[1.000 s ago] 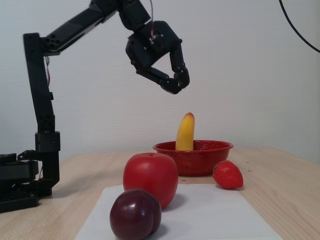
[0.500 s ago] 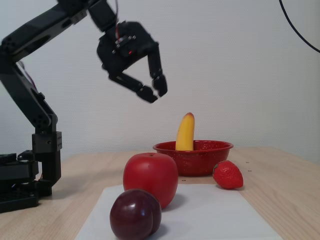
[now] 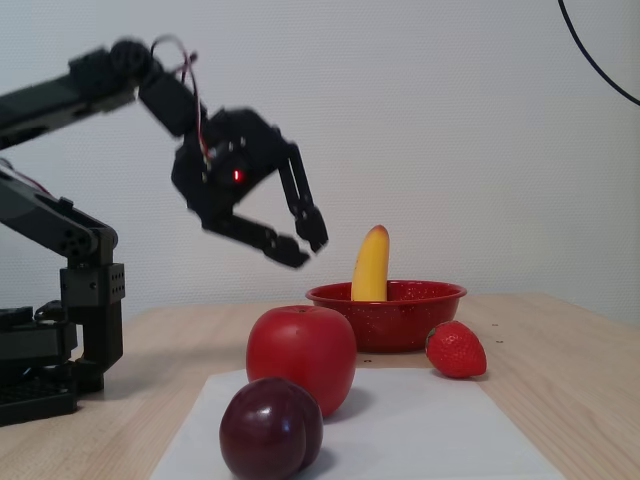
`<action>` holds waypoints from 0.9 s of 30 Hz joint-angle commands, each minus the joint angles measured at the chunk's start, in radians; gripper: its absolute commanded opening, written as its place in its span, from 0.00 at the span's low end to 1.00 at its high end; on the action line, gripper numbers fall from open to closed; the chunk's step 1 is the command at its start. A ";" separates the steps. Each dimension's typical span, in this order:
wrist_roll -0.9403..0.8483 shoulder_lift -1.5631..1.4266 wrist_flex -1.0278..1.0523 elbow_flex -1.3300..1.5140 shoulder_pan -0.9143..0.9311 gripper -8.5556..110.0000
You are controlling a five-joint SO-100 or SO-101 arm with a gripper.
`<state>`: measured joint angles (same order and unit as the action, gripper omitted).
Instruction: Grasp the banana and put it in the red bowl.
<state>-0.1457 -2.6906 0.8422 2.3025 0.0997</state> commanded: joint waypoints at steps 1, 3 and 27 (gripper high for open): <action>0.006 -0.098 -0.135 0.020 -0.005 0.07; 0.005 -0.135 -0.209 0.110 -0.011 0.07; 0.017 -0.387 -0.548 0.799 0.028 0.07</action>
<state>-0.1120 -3.0496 0.2638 3.1063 0.1089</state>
